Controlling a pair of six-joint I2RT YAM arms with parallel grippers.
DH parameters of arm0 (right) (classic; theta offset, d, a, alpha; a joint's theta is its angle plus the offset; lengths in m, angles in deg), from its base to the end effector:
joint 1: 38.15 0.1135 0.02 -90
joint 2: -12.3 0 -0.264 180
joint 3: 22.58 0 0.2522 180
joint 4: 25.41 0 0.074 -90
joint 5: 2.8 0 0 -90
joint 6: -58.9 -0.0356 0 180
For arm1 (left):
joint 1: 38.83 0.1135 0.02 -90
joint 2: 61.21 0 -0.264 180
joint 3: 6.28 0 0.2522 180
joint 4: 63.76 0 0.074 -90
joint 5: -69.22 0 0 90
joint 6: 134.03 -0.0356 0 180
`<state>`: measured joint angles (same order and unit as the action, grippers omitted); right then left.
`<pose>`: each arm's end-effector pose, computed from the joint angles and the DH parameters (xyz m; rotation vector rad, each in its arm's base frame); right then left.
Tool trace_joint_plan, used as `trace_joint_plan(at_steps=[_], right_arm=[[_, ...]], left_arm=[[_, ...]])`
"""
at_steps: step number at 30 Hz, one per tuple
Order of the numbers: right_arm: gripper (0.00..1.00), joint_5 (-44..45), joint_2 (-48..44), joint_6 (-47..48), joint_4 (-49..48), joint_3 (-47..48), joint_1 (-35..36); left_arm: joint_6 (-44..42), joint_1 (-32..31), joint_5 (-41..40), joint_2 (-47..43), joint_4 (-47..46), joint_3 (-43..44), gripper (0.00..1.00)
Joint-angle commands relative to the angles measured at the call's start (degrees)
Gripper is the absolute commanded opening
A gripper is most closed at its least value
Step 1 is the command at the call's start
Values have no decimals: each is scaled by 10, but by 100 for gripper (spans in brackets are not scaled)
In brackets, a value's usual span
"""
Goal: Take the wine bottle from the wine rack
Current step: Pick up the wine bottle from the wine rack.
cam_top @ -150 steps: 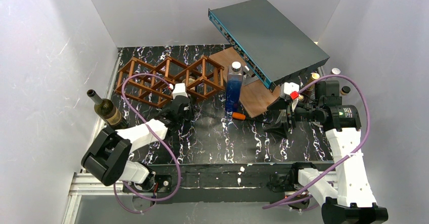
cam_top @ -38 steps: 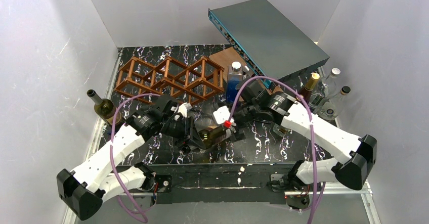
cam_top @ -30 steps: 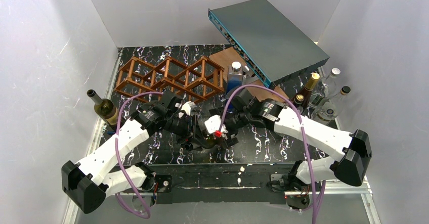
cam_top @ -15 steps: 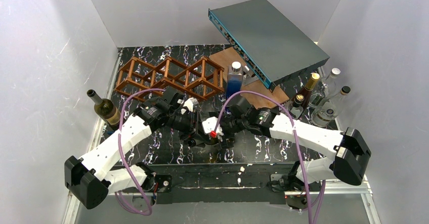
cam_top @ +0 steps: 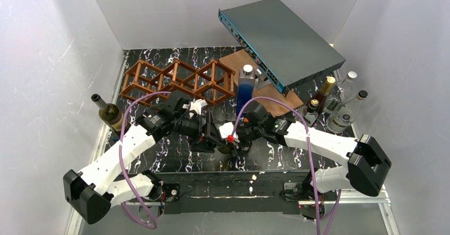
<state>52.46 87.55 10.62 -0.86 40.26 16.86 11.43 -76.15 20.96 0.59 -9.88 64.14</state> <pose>0.1449 0.2423 0.2525 -1.8452 1.1875 0.7988 0.1569 -0.1494 0.3125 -0.0073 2.7360 -1.5163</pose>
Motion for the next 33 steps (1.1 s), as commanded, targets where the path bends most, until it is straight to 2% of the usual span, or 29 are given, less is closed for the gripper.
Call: trace_joint_plan(at_steps=[1,8,11,14,17,23,26,33], right_arm=[[15,-66,-21,-22,-31,-6,-15],[13,-102,-34,-25,-31,-19,-32],[12,-132,-42,-25,-23,-20,-45],[12,-156,-46,-21,-14,-20,-51],[12,-169,-48,-17,-5,-20,-55],[11,-188,-48,-14,16,-15,-72],[10,-199,-48,-25,20,-11,-84],[9,-220,-43,-59,1,-13,-102]], left_arm=[[0,-1,12,-37,-30,-14,70],[-24,-1,-22,-82,-35,-14,77],[-67,-1,-64,-137,-44,-8,80],[-118,-1,-112,-213,-67,-25,87],[-150,-2,-164,-305,-118,-75,98],[-157,-1,-232,-466,-250,-223,98],[-188,-1,-199,-506,-332,-282,98],[-310,-1,-155,-492,-388,-306,98]])
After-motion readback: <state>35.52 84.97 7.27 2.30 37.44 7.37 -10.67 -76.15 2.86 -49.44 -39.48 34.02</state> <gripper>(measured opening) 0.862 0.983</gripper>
